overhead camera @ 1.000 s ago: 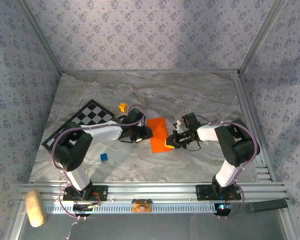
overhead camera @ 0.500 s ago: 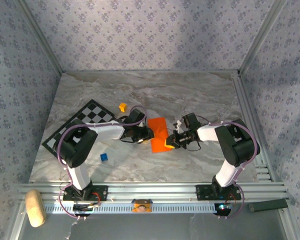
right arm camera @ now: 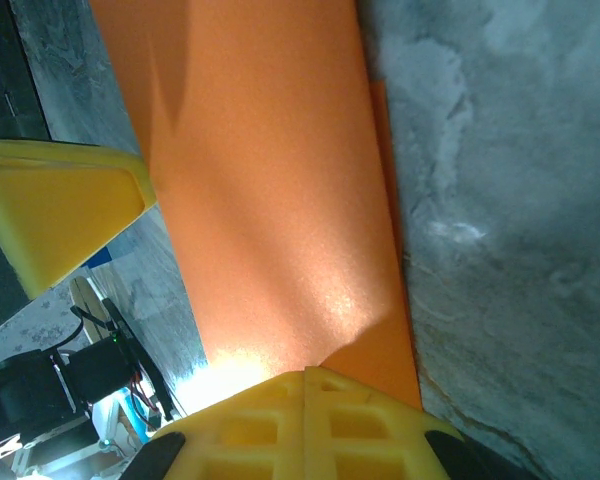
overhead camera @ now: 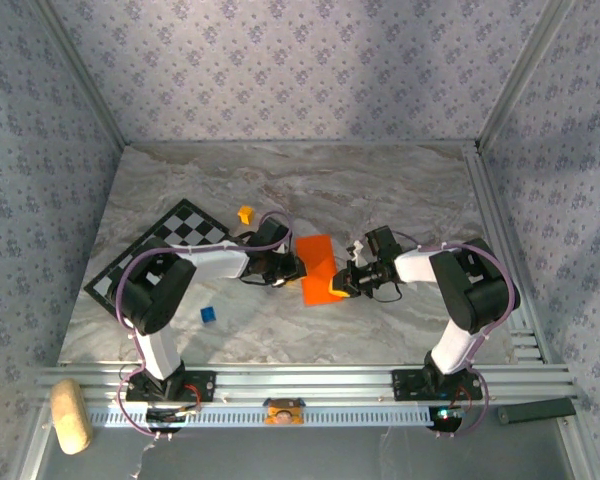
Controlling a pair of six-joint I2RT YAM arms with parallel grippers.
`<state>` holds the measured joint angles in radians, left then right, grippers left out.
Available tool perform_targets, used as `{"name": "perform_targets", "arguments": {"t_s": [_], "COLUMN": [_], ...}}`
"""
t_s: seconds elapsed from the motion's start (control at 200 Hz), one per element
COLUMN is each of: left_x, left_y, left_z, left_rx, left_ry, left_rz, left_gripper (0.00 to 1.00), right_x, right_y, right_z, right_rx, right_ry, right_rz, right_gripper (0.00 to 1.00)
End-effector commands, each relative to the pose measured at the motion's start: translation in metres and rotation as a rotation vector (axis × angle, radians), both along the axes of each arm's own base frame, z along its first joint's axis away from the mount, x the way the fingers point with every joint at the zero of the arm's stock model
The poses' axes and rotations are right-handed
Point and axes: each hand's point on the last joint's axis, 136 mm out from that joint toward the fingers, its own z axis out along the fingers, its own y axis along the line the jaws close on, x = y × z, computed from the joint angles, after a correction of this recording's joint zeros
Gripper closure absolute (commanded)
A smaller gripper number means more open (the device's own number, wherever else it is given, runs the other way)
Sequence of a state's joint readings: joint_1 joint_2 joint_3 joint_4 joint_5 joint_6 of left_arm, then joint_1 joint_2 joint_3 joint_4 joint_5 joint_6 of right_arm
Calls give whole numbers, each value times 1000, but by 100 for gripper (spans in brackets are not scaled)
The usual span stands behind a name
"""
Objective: Fold a paper plane with a square sheet of paper (pick it up from the middle)
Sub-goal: Third fold the triangle at the center of the table.
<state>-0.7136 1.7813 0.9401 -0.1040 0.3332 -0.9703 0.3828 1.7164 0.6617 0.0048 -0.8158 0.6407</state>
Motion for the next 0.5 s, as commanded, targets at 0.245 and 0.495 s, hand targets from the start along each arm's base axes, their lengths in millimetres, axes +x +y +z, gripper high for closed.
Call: {"name": "perform_targets", "arguments": {"t_s": [0.245,0.495], "left_x": [9,9], "left_y": [-15,-6], "left_z": [8,4], "left_rx": [-77,-44], "left_ry": [-29,-24], "left_rz": [16,35], "left_gripper": [78,77], "right_x": [-20,-20], "right_y": [-28,-29], "right_z": [-41,-41], "right_rx": [-170,-171], "right_ry": [118,119], "right_rz": [-68,-72], "right_gripper": [99,99]}}
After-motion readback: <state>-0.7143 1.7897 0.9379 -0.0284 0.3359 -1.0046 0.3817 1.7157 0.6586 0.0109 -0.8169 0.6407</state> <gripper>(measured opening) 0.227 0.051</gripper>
